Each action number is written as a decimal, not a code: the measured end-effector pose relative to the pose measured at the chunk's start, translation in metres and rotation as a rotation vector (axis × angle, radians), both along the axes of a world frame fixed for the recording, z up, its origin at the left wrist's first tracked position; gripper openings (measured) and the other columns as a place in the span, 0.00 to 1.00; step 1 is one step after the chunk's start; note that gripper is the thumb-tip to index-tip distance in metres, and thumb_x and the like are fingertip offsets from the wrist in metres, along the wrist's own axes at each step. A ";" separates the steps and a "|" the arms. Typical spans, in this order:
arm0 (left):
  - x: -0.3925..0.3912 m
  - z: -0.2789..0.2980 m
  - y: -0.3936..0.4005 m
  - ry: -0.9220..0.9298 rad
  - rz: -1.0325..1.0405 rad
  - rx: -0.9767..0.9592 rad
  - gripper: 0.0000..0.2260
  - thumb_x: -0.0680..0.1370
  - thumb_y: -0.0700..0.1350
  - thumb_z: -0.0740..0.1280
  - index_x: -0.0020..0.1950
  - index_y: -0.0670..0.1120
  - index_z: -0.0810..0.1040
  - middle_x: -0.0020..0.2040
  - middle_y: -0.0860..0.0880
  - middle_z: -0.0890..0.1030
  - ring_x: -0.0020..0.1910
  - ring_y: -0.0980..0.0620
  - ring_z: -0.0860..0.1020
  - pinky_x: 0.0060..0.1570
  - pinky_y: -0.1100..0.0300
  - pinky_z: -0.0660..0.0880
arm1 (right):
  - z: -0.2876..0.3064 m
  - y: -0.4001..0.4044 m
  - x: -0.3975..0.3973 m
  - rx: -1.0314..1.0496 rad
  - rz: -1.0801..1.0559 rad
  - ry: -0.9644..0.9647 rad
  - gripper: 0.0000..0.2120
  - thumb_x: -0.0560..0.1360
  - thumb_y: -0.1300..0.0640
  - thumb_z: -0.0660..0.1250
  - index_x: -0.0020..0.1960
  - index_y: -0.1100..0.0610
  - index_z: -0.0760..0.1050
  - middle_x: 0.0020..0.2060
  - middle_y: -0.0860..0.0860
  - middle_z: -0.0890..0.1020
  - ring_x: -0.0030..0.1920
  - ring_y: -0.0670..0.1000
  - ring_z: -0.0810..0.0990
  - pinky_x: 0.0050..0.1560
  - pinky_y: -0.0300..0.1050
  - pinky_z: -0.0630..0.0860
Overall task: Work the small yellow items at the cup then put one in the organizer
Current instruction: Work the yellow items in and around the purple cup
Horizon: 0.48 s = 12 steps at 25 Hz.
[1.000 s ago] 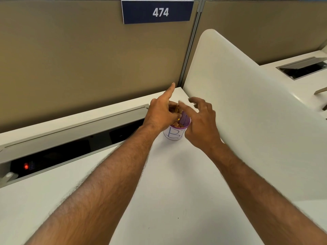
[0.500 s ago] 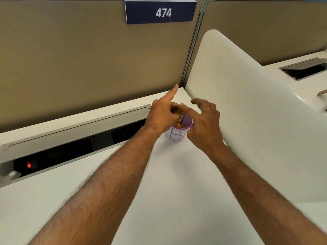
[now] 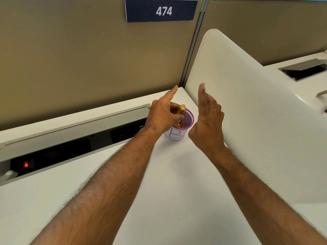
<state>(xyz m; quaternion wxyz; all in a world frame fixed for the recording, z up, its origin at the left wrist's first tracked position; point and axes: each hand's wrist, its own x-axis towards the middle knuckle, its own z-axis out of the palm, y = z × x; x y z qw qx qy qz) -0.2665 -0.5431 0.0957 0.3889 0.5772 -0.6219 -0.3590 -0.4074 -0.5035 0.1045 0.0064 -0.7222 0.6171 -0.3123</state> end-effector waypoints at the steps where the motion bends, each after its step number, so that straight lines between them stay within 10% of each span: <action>1: -0.001 0.001 -0.001 0.008 -0.004 -0.008 0.42 0.68 0.37 0.79 0.76 0.54 0.62 0.51 0.48 0.86 0.52 0.50 0.83 0.57 0.45 0.80 | -0.001 0.001 0.001 -0.002 -0.008 -0.031 0.46 0.64 0.62 0.65 0.78 0.50 0.48 0.71 0.57 0.67 0.64 0.55 0.67 0.56 0.49 0.66; 5: -0.003 -0.004 0.002 0.050 -0.052 -0.019 0.40 0.69 0.35 0.77 0.75 0.55 0.63 0.47 0.50 0.87 0.49 0.54 0.84 0.56 0.52 0.81 | -0.010 0.001 0.003 0.066 0.024 0.196 0.41 0.65 0.65 0.73 0.74 0.49 0.63 0.71 0.58 0.67 0.68 0.60 0.65 0.60 0.57 0.68; 9: -0.002 -0.004 -0.001 0.038 -0.018 -0.035 0.41 0.67 0.35 0.78 0.75 0.54 0.64 0.47 0.50 0.87 0.49 0.53 0.83 0.56 0.52 0.80 | 0.011 -0.001 0.007 -0.054 -0.022 -0.146 0.46 0.67 0.59 0.67 0.79 0.52 0.46 0.71 0.56 0.67 0.66 0.55 0.68 0.58 0.49 0.65; 12: -0.001 0.002 -0.005 0.032 -0.015 -0.059 0.39 0.68 0.36 0.77 0.75 0.54 0.65 0.49 0.49 0.87 0.48 0.54 0.83 0.57 0.52 0.80 | 0.000 0.004 0.005 0.041 -0.017 0.054 0.42 0.65 0.63 0.66 0.77 0.50 0.57 0.73 0.57 0.64 0.70 0.57 0.63 0.64 0.55 0.66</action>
